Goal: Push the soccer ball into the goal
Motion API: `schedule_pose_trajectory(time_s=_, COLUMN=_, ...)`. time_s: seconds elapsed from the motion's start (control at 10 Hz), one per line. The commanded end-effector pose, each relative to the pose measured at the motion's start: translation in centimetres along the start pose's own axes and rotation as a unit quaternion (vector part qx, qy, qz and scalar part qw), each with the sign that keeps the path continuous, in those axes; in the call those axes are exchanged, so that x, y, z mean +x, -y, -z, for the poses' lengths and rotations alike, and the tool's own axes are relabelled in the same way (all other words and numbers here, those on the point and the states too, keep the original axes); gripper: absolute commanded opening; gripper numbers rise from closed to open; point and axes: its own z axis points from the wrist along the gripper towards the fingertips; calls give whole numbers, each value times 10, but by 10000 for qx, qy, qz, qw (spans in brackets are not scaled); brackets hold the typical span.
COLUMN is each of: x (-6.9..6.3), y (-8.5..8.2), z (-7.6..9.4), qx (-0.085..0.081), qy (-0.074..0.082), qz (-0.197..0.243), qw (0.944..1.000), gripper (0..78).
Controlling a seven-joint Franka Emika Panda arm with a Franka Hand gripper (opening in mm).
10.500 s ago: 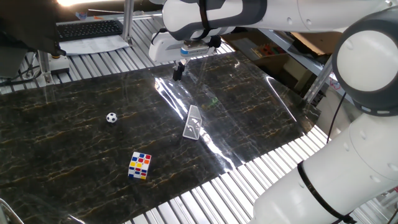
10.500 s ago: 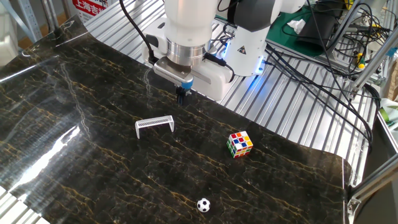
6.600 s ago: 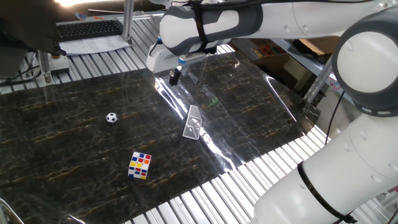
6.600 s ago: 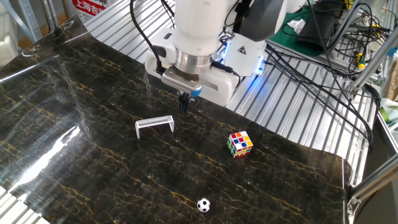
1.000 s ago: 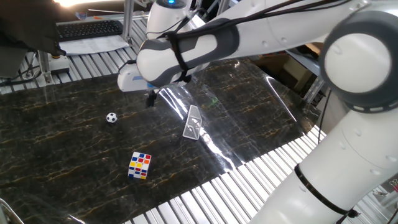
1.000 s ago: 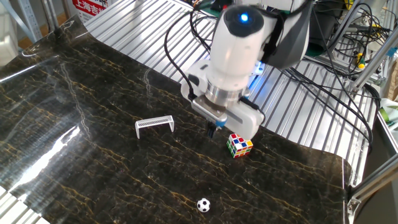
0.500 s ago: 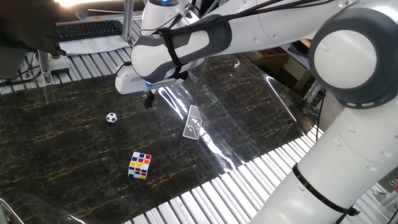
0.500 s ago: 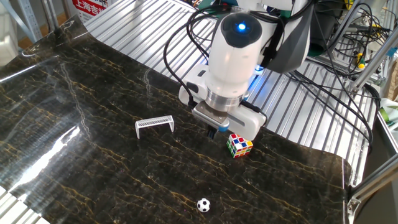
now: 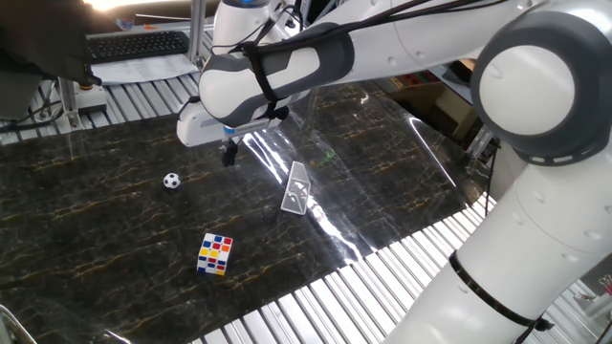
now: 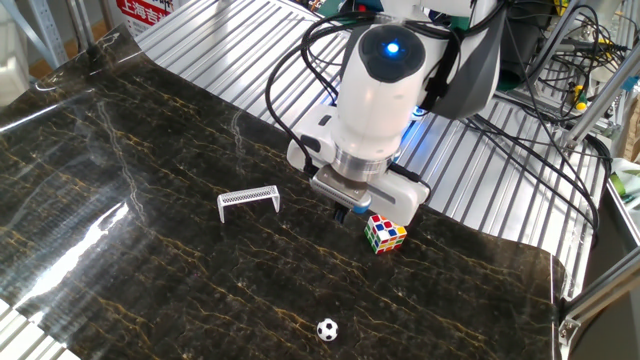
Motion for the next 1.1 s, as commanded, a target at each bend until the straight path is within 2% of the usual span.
schedule_pose_trajectory(time_s=0.1, x=-1, y=0, z=1, qx=-13, qy=-3, qz=-31, qw=10000, gripper=0)
schedule_pose_trajectory(time_s=0.2, x=-1, y=0, z=1, qx=-16, qy=4, qz=-91, qw=10000, gripper=0)
schedule_pose_trajectory(time_s=0.4, x=-21, y=-37, z=-12, qx=-47, qy=35, qz=-298, qw=9995, gripper=0)
schedule_pose_trajectory(time_s=0.5, x=-26, y=-47, z=-15, qx=-66, qy=35, qz=-347, qw=9994, gripper=0)
schedule_pose_trajectory(time_s=0.6, x=-36, y=-68, z=-25, qx=-149, qy=52, qz=-445, qw=9989, gripper=0)
schedule_pose_trajectory(time_s=0.8, x=-46, y=-79, z=-31, qx=-196, qy=56, qz=-504, qw=9985, gripper=0)
schedule_pose_trajectory(time_s=0.9, x=-57, y=-80, z=-34, qx=-240, qy=46, qz=-469, qw=9986, gripper=0)
schedule_pose_trajectory(time_s=1.0, x=-60, y=-80, z=-35, qx=-237, qy=45, qz=-458, qw=9987, gripper=0)
schedule_pose_trajectory(time_s=1.1, x=-79, y=-79, z=-37, qx=-239, qy=43, qz=-424, qw=9988, gripper=0)
